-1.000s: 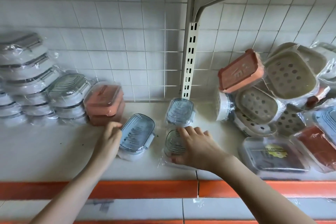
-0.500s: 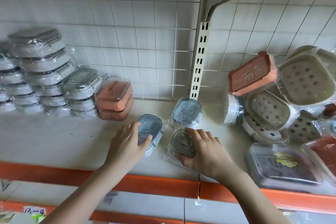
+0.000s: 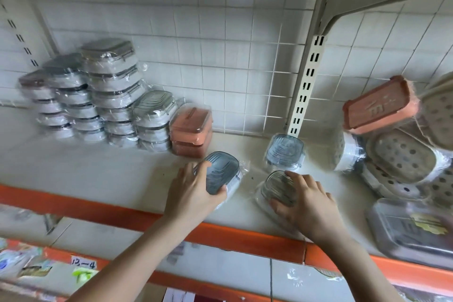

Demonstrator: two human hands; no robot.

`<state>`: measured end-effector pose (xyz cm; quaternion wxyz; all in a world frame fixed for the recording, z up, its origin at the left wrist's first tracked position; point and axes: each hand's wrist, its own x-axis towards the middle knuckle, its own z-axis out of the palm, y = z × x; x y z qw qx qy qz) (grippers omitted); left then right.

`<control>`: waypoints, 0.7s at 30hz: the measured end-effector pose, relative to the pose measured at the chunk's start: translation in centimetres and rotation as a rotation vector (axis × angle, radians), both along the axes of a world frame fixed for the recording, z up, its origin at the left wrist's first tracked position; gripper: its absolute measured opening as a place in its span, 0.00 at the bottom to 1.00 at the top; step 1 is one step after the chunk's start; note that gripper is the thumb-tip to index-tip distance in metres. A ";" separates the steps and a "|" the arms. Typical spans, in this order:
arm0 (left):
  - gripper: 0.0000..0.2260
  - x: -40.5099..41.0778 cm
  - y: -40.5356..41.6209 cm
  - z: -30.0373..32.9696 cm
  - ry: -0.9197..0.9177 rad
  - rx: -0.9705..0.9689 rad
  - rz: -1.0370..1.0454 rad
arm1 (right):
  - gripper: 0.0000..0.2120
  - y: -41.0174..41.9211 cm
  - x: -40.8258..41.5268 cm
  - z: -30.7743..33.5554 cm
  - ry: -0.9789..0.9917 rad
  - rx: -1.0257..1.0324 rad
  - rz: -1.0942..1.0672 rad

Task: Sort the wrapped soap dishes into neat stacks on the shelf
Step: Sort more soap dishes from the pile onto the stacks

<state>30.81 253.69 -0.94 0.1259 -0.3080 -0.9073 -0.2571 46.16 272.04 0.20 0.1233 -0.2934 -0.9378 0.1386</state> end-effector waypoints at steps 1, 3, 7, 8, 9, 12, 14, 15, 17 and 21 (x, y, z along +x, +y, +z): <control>0.28 -0.3 -0.9 0.2 0.015 0.003 0.003 | 0.33 -0.5 -0.3 0.2 0.022 -0.034 -0.007; 0.28 -1.1 -2.9 0.5 0.039 0.005 0.004 | 0.31 -1.8 -1.1 0.4 0.077 -0.055 -0.007; 0.29 -3.0 -6.8 1.2 0.065 -0.003 0.027 | 0.32 -4.7 -3.1 0.9 0.113 -0.041 -0.038; 0.29 -3.5 -7.8 1.3 0.069 -0.003 0.035 | 0.33 -5.5 -3.8 1.0 0.129 -0.037 -0.051; 0.29 -4.0 -8.8 1.4 0.072 -0.003 0.045 | 0.33 -6.3 -4.5 1.1 0.149 -0.037 -0.059; 0.30 -5.8 -11.6 1.2 0.070 0.002 0.074 | 0.33 -8.8 -6.8 1.5 0.202 -0.059 -0.058; 0.30 -7.1 -13.3 1.0 0.050 0.000 0.092 | 0.33 -10.6 -8.4 1.6 0.215 -0.071 -0.053; 0.30 -7.7 -14.1 0.9 0.045 0.000 0.094 | 0.34 -11.5 -9.2 1.6 0.214 -0.068 -0.053; 0.27 -8.9 -15.6 0.8 0.026 0.000 0.100 | 0.34 -13.3 -10.8 1.5 0.197 -0.048 -0.068; 0.24 -11.4 -18.2 0.6 -0.021 0.014 0.126 | 0.33 -16.3 -13.8 1.0 0.175 -0.051 -0.097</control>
